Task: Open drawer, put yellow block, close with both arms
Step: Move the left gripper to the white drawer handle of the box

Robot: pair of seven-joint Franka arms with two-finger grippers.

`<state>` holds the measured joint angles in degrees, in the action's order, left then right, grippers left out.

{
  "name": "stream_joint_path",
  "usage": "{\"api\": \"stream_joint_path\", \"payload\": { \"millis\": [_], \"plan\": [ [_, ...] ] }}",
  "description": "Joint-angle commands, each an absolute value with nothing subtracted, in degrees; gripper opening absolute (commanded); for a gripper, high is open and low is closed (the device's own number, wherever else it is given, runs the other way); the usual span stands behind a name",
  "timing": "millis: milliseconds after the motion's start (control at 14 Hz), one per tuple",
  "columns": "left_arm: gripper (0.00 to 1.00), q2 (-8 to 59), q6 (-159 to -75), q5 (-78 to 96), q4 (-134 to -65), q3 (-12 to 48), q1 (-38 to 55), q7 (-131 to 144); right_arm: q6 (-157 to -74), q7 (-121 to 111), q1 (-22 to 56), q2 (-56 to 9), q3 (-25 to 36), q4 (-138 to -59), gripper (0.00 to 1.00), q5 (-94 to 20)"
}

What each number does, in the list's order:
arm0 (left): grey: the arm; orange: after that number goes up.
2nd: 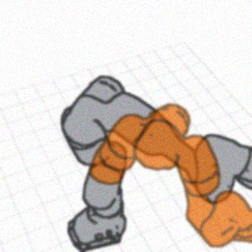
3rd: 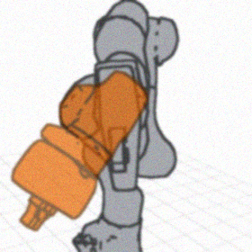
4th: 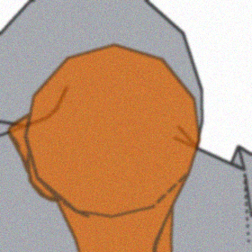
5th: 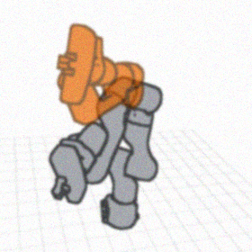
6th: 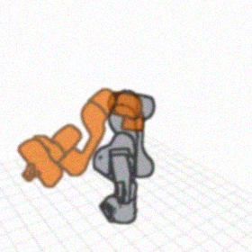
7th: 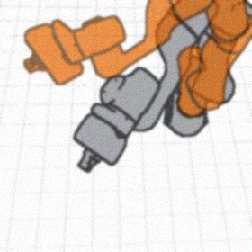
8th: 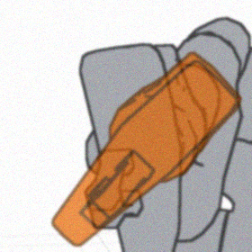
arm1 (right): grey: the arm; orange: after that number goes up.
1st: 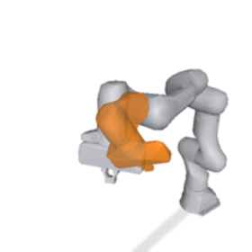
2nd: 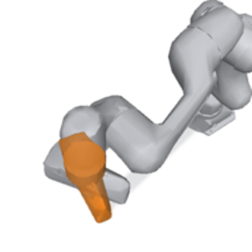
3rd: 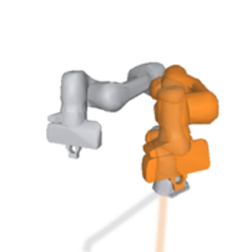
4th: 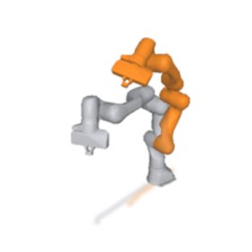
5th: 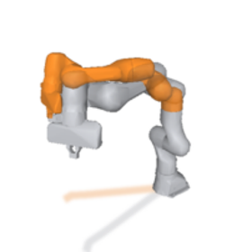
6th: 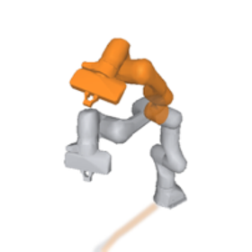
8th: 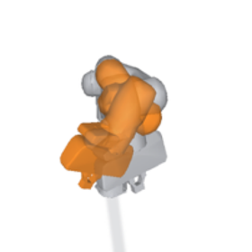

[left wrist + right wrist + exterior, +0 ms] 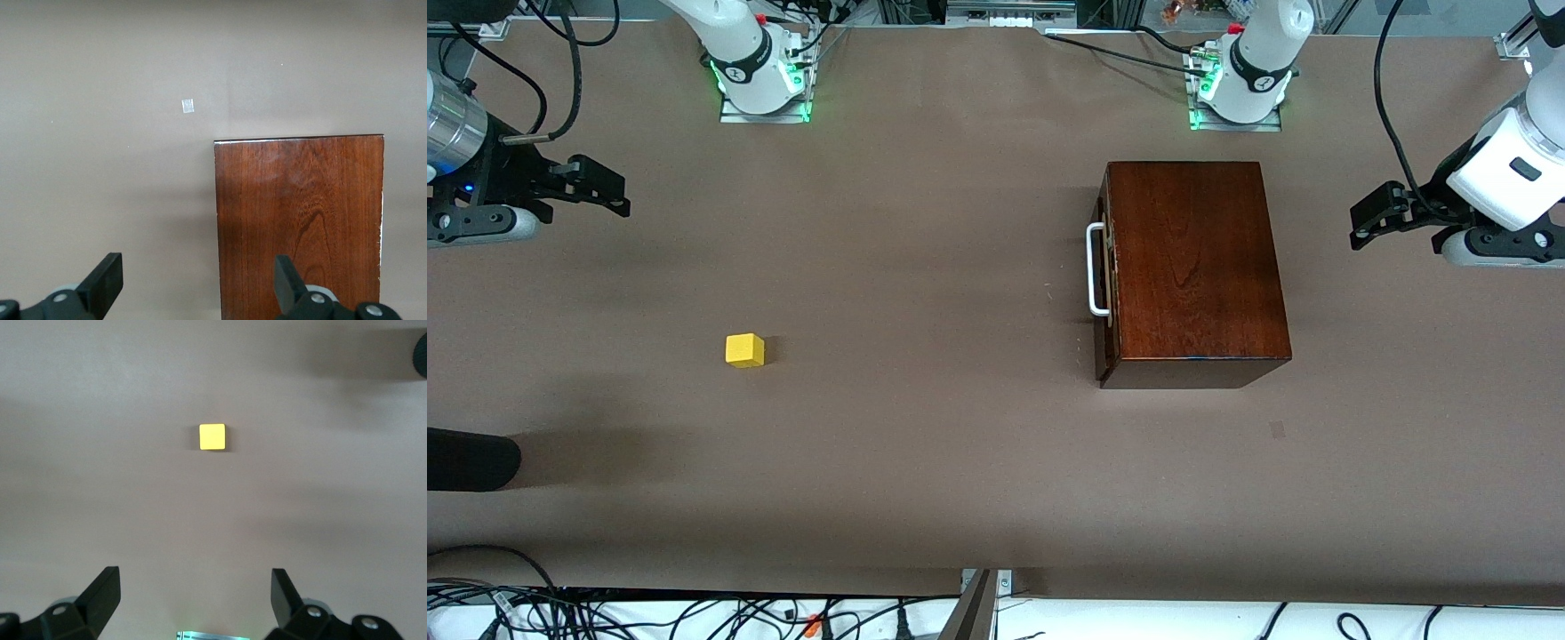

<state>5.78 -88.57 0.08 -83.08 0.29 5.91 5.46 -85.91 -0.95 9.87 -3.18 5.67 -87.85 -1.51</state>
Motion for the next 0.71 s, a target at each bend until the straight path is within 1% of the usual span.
{"api": "stream_joint_path", "payload": {
  "millis": [0,571,643],
  "plan": [
    [1.00,4.2,-88.9,0.5,-84.4,0.6,5.7,5.2,-84.7,-2.0,9.3,-3.3,5.4,-86.8,1.00,-1.3],
    [1.00,3.7,-88.0,1.1,-84.4,0.9,6.4,7.1,-84.7,-2.0,9.3,-3.3,5.4,-86.8,1.00,-1.3],
    [1.00,3.7,-88.2,1.1,-84.4,2.3,6.5,8.3,-84.7,-2.0,9.3,-3.3,5.4,-86.8,1.00,-1.3]
  ]
}}
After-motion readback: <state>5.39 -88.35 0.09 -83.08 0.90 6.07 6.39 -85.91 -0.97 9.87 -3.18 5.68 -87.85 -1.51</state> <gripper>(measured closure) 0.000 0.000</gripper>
